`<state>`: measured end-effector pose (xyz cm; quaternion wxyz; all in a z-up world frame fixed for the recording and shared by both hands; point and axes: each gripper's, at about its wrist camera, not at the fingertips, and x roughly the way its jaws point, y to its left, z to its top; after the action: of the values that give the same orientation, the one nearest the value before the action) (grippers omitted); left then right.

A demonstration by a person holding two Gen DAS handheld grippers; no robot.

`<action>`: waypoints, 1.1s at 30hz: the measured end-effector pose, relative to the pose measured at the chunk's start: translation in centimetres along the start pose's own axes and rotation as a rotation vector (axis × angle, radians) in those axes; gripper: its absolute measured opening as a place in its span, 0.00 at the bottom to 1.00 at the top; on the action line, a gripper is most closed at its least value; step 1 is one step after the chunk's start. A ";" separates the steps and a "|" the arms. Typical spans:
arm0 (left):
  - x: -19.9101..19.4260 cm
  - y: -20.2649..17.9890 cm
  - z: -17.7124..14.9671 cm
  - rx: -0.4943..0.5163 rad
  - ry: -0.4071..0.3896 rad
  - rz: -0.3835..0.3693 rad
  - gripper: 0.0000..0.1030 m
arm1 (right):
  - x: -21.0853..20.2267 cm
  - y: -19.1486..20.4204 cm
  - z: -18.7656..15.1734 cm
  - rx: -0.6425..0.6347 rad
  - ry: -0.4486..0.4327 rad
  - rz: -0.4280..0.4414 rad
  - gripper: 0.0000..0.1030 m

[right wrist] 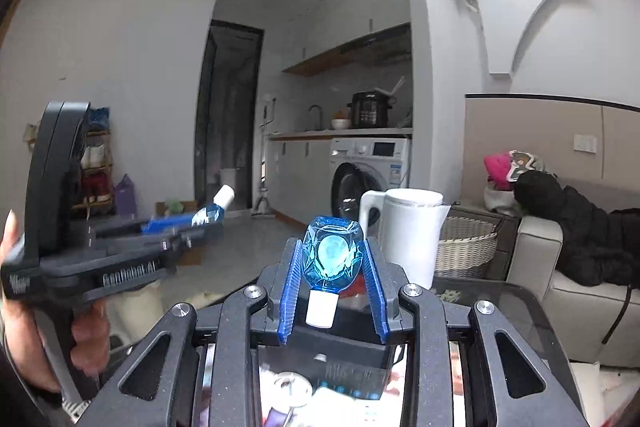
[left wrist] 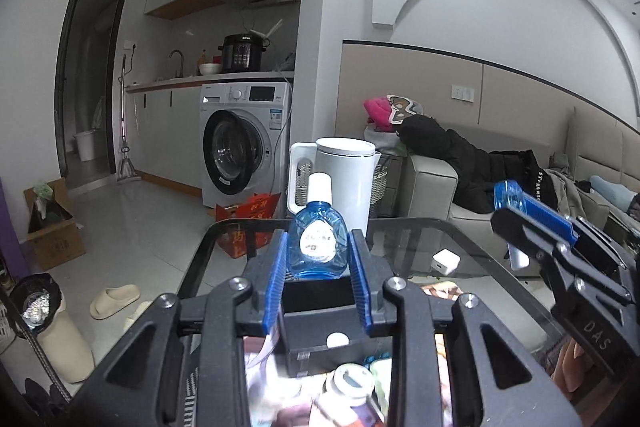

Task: Organize rigid objects
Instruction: 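Lift both blue bottles into the black box and open both tools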

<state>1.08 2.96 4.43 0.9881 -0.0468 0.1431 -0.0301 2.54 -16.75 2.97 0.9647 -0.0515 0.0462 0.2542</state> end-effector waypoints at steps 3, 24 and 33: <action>2.7 -0.3 0.2 -0.024 0.013 0.010 0.28 | 2.4 -0.5 0.9 0.043 -0.003 -0.045 0.29; 18.2 -1.1 -7.0 -0.049 0.584 0.040 0.27 | 20.5 -5.6 -7.8 0.282 0.633 -0.039 0.29; 17.2 -2.3 -7.7 0.036 0.686 -0.004 0.27 | 21.0 -5.7 -10.1 0.245 0.819 0.007 0.29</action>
<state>15.26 -1.28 -7.53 0.8830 -0.0166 0.4666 -0.0488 22.89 -12.73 -9.00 0.8647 -0.0333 0.4557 0.2087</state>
